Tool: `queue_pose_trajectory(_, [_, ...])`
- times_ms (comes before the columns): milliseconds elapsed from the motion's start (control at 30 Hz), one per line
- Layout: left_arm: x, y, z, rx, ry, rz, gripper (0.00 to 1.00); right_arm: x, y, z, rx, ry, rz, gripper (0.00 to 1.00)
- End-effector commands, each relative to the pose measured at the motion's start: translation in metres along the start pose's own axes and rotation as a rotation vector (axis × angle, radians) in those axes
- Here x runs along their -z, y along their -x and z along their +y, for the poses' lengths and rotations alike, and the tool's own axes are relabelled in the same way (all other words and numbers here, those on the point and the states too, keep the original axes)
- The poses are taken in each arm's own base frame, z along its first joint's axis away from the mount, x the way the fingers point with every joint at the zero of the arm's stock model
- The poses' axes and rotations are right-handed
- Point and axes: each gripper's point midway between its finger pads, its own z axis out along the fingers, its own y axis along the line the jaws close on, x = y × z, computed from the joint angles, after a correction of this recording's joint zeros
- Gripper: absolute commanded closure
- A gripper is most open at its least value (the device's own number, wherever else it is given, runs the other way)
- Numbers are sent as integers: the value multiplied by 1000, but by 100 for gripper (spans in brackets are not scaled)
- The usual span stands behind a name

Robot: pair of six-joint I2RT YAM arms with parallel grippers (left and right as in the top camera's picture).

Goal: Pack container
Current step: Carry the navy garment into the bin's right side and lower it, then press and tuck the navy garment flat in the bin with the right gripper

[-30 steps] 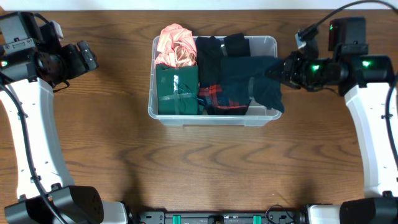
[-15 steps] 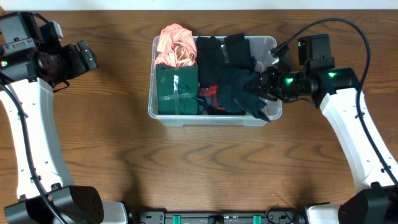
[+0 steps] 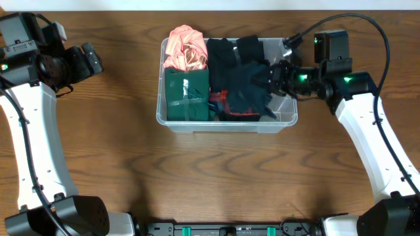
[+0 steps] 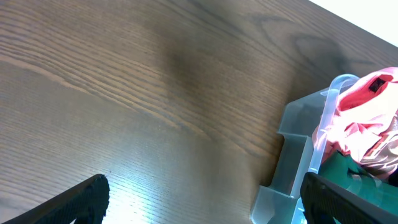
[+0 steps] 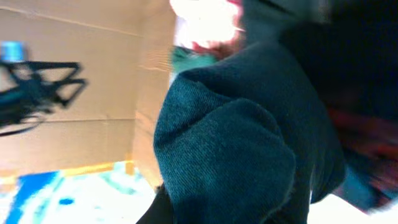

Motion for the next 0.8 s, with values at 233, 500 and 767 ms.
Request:
queue_pose_trajectory(233, [-2,-2,3,-13,5,7,2,7,-4,78,12,313,97,99])
queue_pose_trajectory(500, [-2,-2,3,-13,5,7,2,-3,-11,32,-31,103,65,99])
queue_pose_trajectory(767, [-2,-1,3,-13,5,7,2,-3,-17,-20,-32,-150,32,99])
